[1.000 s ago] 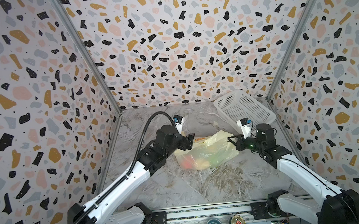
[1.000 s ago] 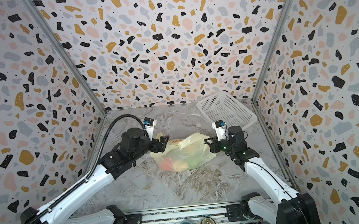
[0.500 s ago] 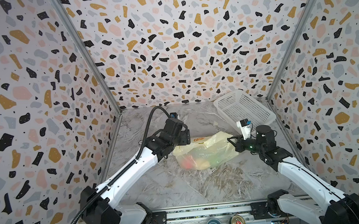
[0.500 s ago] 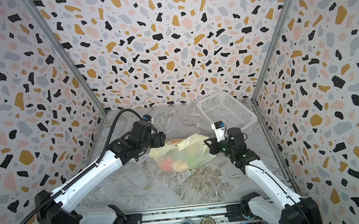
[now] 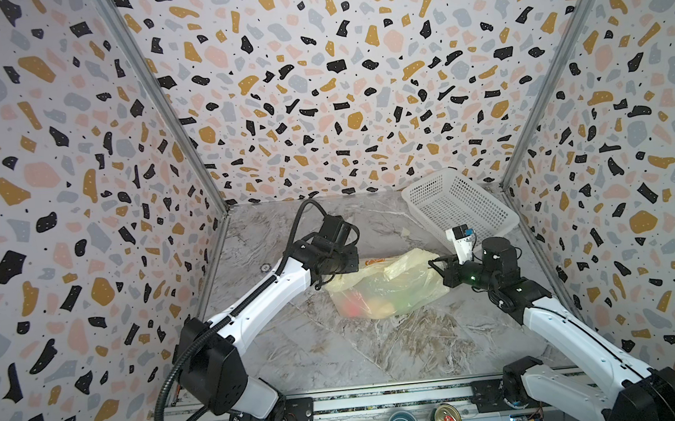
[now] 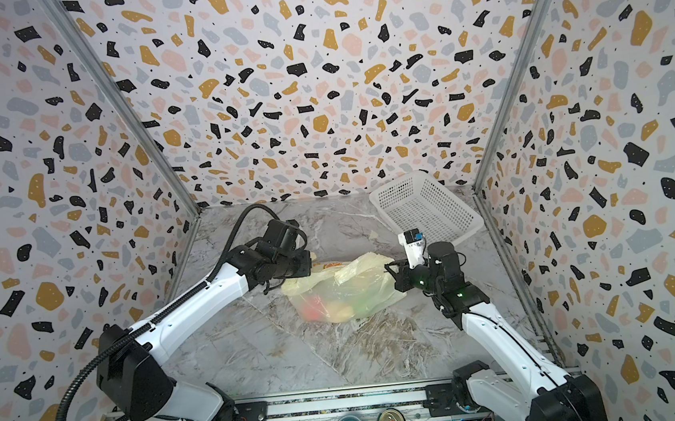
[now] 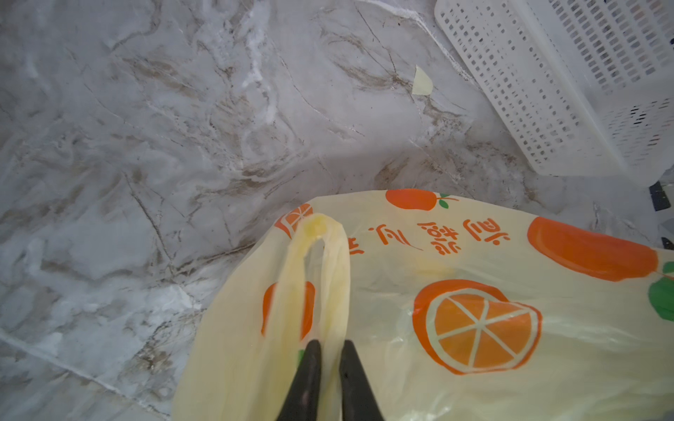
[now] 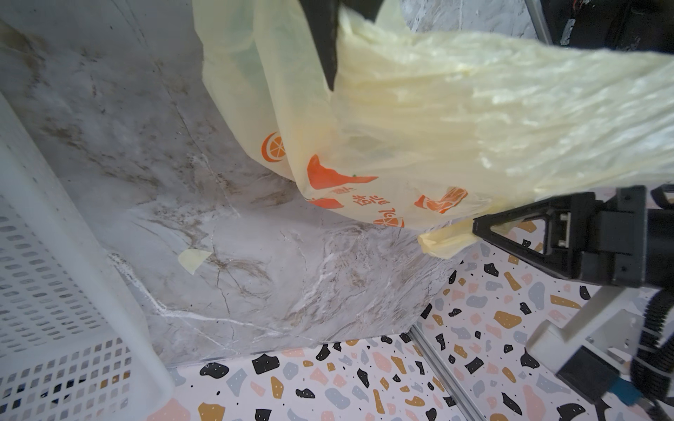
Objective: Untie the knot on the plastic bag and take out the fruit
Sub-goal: 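Lift the bag handle upward with the left gripper, opening the bag mouth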
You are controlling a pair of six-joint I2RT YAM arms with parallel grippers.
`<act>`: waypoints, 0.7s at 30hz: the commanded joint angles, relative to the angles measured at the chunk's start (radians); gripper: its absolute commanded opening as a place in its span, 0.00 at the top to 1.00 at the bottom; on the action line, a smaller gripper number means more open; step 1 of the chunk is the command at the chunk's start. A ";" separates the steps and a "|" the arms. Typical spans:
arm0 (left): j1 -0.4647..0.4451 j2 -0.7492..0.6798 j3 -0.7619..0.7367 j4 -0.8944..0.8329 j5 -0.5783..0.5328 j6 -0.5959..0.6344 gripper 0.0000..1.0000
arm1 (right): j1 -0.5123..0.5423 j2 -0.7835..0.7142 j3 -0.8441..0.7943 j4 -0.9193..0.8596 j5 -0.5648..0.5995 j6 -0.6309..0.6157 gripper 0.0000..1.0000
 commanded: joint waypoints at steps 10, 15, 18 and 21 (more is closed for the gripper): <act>0.004 -0.258 -0.039 0.331 -0.178 0.073 1.00 | 0.088 -0.078 -0.073 0.082 0.053 0.154 1.00; -0.038 -0.440 -0.275 0.573 -0.113 0.136 1.00 | 0.177 -0.133 -0.129 0.018 0.118 0.213 1.00; -0.099 -0.557 -0.428 0.616 -0.134 0.153 1.00 | 0.191 -0.125 -0.146 -0.084 0.166 0.233 1.00; -0.145 -0.672 -0.580 0.657 -0.170 0.122 1.00 | 0.191 -0.133 -0.173 -0.119 0.191 0.268 0.99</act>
